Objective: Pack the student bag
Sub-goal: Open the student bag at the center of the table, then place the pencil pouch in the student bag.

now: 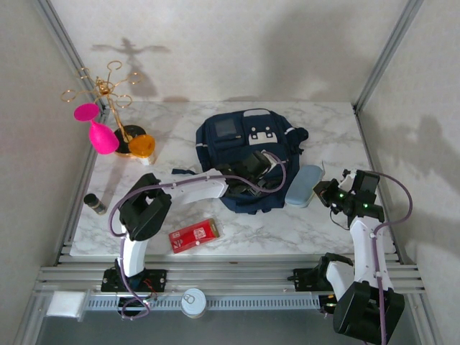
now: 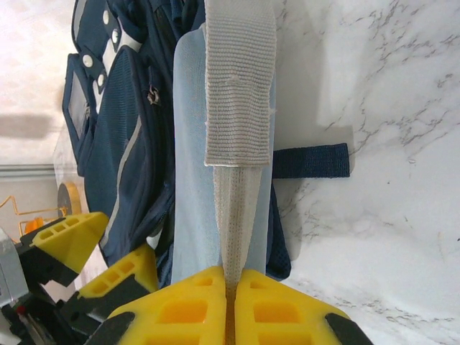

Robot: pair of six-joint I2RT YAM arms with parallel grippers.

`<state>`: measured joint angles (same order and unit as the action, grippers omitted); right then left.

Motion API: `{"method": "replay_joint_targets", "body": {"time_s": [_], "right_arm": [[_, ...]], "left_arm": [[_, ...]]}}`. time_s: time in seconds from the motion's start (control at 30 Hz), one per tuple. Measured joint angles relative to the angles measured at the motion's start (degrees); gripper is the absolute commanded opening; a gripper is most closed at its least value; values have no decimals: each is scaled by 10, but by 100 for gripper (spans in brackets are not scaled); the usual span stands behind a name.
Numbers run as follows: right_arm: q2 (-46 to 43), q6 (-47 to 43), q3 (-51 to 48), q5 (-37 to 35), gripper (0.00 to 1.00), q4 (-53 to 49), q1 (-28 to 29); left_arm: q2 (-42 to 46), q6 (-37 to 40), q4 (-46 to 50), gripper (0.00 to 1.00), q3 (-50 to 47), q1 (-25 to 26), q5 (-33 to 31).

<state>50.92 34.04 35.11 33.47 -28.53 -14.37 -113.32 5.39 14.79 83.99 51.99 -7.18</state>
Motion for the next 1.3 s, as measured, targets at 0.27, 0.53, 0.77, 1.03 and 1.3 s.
{"method": "replay_joint_targets", "body": {"time_s": [0.27,0.53,0.77,1.03,1.3], "right_arm": [[5,-1,17,9,10,2,0],[24,-14,33,22,10,2,0],[45,-30,55,46,11,-11,0],[89,29,53,62,10,68,39],[272,130,72,14,13,274,192]], "left_arm": [[0,7,-4,30,3,-4,22],[-5,16,-16,0,0,-3,35],[-5,-24,-7,0,38,-4,35],[19,-137,28,0,109,-6,-7],[30,-245,98,0,168,7,-71]]}}
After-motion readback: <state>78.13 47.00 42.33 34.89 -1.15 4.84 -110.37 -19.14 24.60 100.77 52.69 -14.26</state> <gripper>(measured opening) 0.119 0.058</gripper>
